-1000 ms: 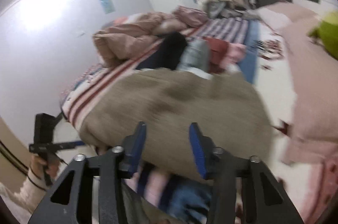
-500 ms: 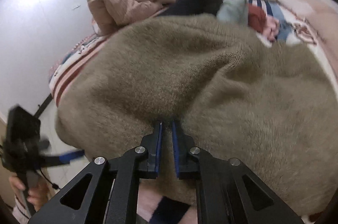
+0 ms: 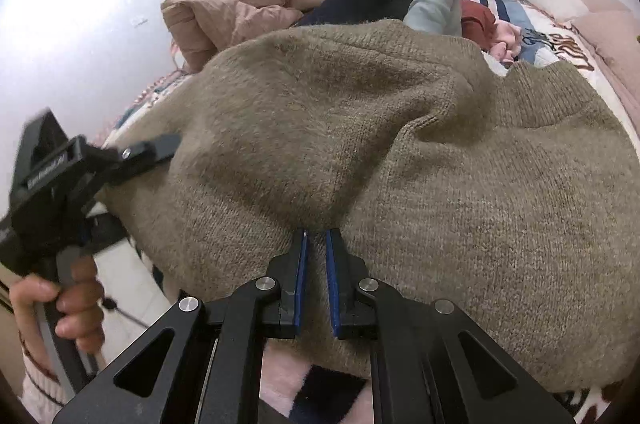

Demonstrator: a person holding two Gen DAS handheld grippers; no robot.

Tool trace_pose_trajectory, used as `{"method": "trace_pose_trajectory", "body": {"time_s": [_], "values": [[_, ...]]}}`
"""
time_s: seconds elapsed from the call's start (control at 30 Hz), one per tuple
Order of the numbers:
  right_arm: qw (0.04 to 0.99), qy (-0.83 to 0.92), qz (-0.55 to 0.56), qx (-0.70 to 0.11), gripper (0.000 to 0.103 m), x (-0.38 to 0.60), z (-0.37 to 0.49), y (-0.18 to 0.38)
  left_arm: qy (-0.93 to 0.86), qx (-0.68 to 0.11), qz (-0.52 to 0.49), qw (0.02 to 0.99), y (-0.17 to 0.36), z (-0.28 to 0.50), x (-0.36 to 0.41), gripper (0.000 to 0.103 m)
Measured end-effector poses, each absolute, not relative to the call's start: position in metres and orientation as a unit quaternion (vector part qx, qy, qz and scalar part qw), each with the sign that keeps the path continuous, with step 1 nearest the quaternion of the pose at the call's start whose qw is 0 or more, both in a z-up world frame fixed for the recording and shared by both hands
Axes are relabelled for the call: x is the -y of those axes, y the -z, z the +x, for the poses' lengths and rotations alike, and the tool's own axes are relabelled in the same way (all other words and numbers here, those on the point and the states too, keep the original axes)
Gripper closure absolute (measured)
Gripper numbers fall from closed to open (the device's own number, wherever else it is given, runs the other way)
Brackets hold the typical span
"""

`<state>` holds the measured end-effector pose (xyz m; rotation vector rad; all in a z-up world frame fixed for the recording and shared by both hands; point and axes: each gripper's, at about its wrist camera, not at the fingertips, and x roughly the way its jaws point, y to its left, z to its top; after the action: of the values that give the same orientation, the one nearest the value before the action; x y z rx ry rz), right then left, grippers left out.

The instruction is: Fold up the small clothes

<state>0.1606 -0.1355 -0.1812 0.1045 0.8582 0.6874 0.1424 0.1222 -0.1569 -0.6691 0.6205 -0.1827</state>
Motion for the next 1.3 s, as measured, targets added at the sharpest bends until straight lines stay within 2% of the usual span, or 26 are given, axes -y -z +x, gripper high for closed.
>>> {"method": "trace_pose_trajectory", "body": {"time_s": [0.07,0.13,0.2,0.23,0.33,0.43,0.5,0.57,0.63,0.67,0.8,0.93,1.0,1.2,1.27,1.3], "values": [[0.842,-0.339,0.083,-0.411,0.094,0.157,0.163,0.172,0.093,-0.289,-0.245,0.921,0.126,0.147,-0.099,0.07],[0.85,-0.342,0.108,-0.386,0.075,0.188,0.158,0.156,0.111,-0.276,-0.167,0.94,0.096,0.153,-0.068,0.071],[0.871,-0.325,0.117,-0.35,0.062,0.223,0.148,0.138,0.144,-0.267,-0.084,0.949,0.069,0.165,-0.024,0.071],[0.883,-0.31,0.119,-0.332,0.059,0.244,0.142,0.128,0.164,-0.266,-0.052,0.949,0.06,0.171,-0.002,0.071],[0.909,-0.261,0.131,-0.298,0.059,0.307,0.123,0.104,0.229,-0.28,0.054,0.931,0.054,0.19,0.076,0.071],[0.926,-0.214,0.145,-0.276,0.056,0.359,0.1,0.092,0.301,-0.343,0.12,0.882,0.087,0.211,0.146,0.068],[0.927,-0.202,0.162,-0.271,0.055,0.378,0.09,0.092,0.336,-0.371,0.138,0.854,0.114,0.212,0.175,0.065],[0.926,-0.19,0.177,-0.272,0.055,0.394,0.081,0.097,0.363,-0.363,0.153,0.844,0.133,0.197,0.195,0.059],[0.925,-0.185,0.18,-0.278,0.055,0.402,0.078,0.102,0.375,-0.354,0.156,0.842,0.131,0.189,0.2,0.03],[0.925,-0.185,0.179,-0.281,0.054,0.404,0.079,0.103,0.375,-0.355,0.149,0.843,0.125,0.187,0.2,0.026],[0.925,-0.202,0.172,-0.271,0.044,0.392,0.089,0.093,0.356,-0.355,0.125,0.855,0.104,0.17,0.168,0.023],[0.922,-0.255,0.137,-0.259,0.03,0.35,0.106,0.071,0.333,-0.331,0.075,0.88,0.08,0.141,0.101,0.013],[0.921,-0.271,0.107,-0.26,0.024,0.322,0.117,0.063,0.309,-0.325,0.062,0.892,0.078,0.13,0.074,0.012],[0.935,-0.218,0.019,-0.281,0.024,0.26,0.142,0.078,0.247,-0.344,0.005,0.906,0.097,0.135,0.011,0.011],[0.937,-0.179,-0.01,-0.3,0.051,0.259,0.142,0.098,0.252,-0.348,-0.026,0.903,0.107,0.141,0.0,0.011],[0.932,-0.161,-0.007,-0.323,0.068,0.266,0.141,0.113,0.255,-0.352,-0.039,0.9,0.112,0.145,0.0,0.011]]}}
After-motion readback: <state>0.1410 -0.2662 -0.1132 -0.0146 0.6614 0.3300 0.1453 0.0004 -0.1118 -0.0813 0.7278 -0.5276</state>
